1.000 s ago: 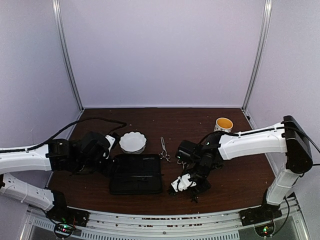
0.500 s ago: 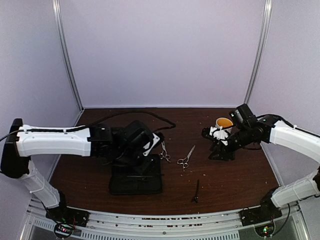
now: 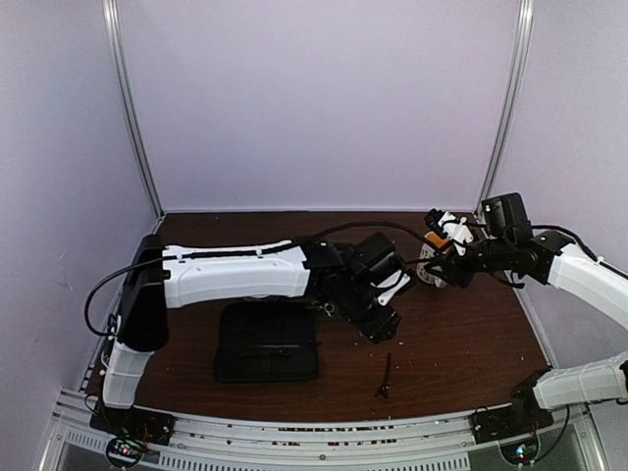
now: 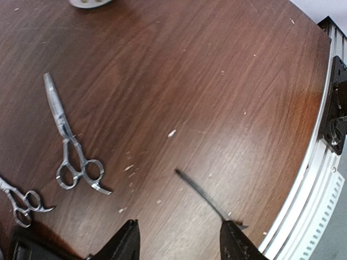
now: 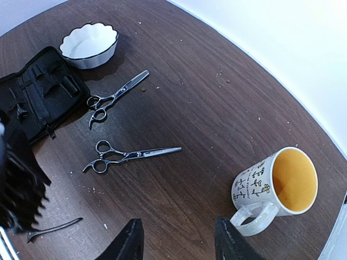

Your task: Sort the hair-cutting tools

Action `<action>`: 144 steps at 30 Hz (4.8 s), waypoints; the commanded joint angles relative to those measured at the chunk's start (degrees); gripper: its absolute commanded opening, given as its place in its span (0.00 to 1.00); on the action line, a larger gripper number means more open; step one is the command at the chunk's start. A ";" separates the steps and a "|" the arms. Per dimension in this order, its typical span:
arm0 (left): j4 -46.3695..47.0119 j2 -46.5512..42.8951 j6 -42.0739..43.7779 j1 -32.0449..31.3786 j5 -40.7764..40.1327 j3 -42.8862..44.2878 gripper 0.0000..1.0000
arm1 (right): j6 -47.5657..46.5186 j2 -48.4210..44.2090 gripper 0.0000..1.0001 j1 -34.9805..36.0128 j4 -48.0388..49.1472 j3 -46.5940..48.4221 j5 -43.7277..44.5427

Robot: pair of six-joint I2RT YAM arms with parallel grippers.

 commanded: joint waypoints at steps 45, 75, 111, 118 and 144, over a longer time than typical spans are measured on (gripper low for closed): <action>-15.32 11.87 -2.88 -3.92 -2.86 7.70 0.12 | 0.27 -0.81 0.44 -0.28 2.47 -1.85 0.82; -26.74 -45.65 4.10 15.53 -10.95 -36.71 0.00 | -19.28 21.72 0.38 36.24 -5.71 9.91 -1.28; -16.82 -48.46 13.97 16.96 11.93 -49.91 0.00 | -19.19 41.42 0.00 43.85 -7.91 15.77 7.66; -18.74 -40.05 15.95 6.95 10.80 -47.63 0.00 | -19.36 34.98 0.00 43.80 -5.59 5.69 8.53; -11.91 -20.99 19.14 2.73 15.97 -42.16 0.00 | -19.32 33.01 0.03 43.99 3.22 -0.76 8.71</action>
